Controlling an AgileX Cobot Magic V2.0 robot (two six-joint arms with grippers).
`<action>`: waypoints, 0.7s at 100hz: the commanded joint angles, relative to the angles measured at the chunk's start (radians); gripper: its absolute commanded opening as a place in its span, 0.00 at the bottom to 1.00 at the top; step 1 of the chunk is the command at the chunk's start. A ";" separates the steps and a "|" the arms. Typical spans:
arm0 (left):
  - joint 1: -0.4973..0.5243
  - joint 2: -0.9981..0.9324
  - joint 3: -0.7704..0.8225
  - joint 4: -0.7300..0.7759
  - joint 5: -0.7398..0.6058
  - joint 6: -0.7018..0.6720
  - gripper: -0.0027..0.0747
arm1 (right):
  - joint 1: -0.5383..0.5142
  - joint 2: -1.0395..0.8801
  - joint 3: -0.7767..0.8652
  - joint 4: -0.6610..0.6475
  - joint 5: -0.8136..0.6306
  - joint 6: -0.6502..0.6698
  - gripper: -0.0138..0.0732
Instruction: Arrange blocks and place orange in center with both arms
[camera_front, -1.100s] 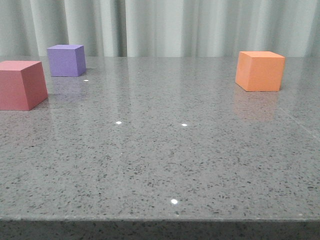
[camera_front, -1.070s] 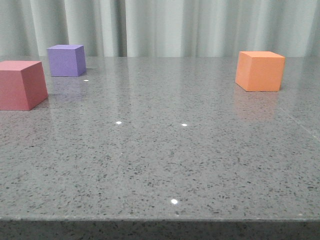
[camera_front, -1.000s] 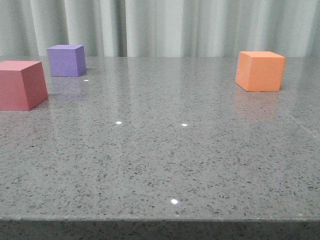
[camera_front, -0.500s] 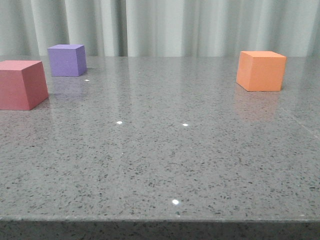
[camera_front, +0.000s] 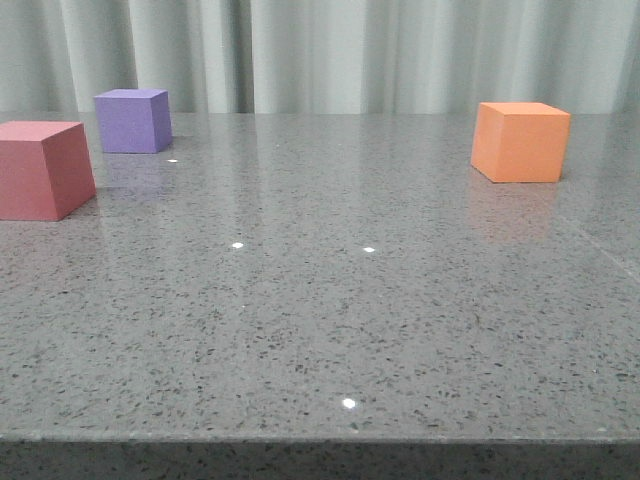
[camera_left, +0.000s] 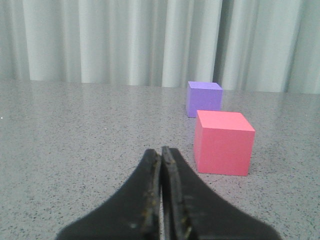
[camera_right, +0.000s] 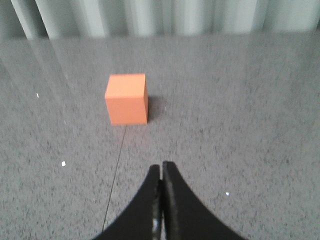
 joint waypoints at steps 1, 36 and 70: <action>-0.002 -0.029 0.042 -0.008 -0.074 -0.007 0.01 | -0.001 0.110 -0.105 0.003 0.020 0.000 0.08; -0.002 -0.029 0.042 -0.008 -0.074 -0.007 0.01 | -0.001 0.340 -0.149 0.005 0.088 0.000 0.27; -0.002 -0.029 0.042 -0.008 -0.074 -0.007 0.01 | -0.001 0.379 -0.149 0.053 0.066 0.000 0.89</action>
